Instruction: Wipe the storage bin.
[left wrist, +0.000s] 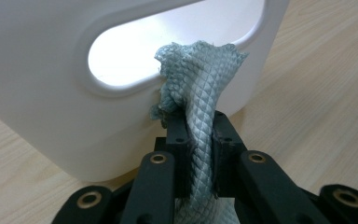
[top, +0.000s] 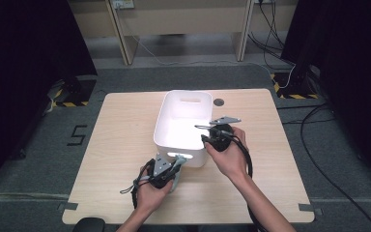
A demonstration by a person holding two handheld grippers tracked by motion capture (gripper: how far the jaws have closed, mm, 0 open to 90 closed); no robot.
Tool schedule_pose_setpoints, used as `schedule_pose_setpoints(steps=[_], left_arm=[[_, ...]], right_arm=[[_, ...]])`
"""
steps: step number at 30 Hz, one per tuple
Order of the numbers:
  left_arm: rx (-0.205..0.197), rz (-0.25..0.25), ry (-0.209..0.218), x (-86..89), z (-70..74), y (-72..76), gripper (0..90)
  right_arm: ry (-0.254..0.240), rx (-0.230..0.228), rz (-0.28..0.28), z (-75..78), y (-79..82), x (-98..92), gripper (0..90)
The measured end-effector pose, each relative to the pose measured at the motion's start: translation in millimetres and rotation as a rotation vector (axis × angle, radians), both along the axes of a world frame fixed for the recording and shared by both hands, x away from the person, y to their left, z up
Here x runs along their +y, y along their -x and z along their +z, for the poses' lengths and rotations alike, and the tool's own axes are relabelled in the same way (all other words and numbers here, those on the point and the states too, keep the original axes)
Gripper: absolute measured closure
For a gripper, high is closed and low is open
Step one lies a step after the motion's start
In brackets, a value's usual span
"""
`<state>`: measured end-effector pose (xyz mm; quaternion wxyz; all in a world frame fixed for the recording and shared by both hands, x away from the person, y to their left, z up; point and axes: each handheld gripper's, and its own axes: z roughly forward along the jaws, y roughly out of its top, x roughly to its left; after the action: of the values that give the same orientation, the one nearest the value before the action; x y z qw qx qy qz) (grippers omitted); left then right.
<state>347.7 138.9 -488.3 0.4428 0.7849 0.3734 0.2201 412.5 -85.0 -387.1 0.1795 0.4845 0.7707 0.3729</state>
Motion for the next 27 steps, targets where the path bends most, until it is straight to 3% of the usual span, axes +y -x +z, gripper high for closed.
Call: schedule_pose_setpoints(steps=[18, 27], left_arm=[[0.06, -0.002, -0.046, -3.2, -13.2, -4.9, 80.4], [0.072, -0.006, -0.04, -7.9, -13.6, -6.7, 80.4]], right_arm=[[-0.001, -0.002, 0.0, -0.1, 0.0, 0.1, 63.5], [0.004, -0.004, -0.002, -0.4, -0.3, 0.3, 63.3]])
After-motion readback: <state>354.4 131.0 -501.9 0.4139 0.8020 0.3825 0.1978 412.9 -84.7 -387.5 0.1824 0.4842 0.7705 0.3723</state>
